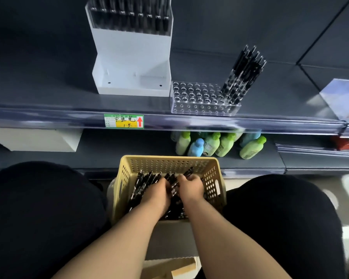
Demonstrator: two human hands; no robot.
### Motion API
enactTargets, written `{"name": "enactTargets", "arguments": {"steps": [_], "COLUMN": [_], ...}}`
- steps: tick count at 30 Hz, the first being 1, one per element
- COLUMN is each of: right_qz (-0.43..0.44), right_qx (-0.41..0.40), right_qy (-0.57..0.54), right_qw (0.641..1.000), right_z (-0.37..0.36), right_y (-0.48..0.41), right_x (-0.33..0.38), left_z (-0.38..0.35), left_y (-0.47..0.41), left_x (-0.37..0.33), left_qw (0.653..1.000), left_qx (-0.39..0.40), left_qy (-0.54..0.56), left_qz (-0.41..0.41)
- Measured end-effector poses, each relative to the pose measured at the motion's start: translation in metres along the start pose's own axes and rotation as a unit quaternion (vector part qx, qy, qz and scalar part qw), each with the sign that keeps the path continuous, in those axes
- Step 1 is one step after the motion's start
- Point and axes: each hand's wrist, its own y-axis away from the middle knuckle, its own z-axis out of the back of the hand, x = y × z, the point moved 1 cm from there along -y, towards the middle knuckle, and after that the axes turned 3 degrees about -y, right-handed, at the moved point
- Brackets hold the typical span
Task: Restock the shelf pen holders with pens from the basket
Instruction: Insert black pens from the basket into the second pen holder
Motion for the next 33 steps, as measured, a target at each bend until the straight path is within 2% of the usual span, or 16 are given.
{"name": "enactTargets", "arguments": {"steps": [2,5,9,14,24,27,33], "right_qz": [0.013,0.024,0.012,0.021,0.045,0.047,0.064], "right_qx": [-0.039,-0.053,-0.037,-0.035,-0.035,-0.033,-0.039], "right_qy": [-0.035,-0.082,-0.054,-0.041,-0.028,-0.016,-0.035], "right_qw": [0.999,0.995,0.998,0.998,0.998,0.998,0.997], "right_z": [0.011,0.021,0.032,0.042,0.041,0.037,0.037], "right_y": [0.008,0.011,0.011,0.018,0.021,0.022,0.024], "right_x": [0.003,0.001,-0.009,-0.015,-0.014,-0.014,-0.007], "left_z": [0.0,-0.001,0.002,-0.001,-0.01,-0.008,-0.007], "left_y": [0.007,0.017,0.019,0.009,-0.01,-0.011,-0.004], "left_x": [0.005,0.007,0.001,-0.005,-0.005,-0.005,-0.006], "left_qw": [1.0,0.997,0.993,0.983,0.976,0.97,0.981], "left_qx": [0.023,0.059,0.078,0.049,-0.016,0.0,0.024], "left_qy": [-0.006,-0.047,-0.08,-0.175,-0.205,-0.236,-0.19], "left_qz": [0.01,0.013,0.033,0.001,-0.067,-0.057,-0.002]}}
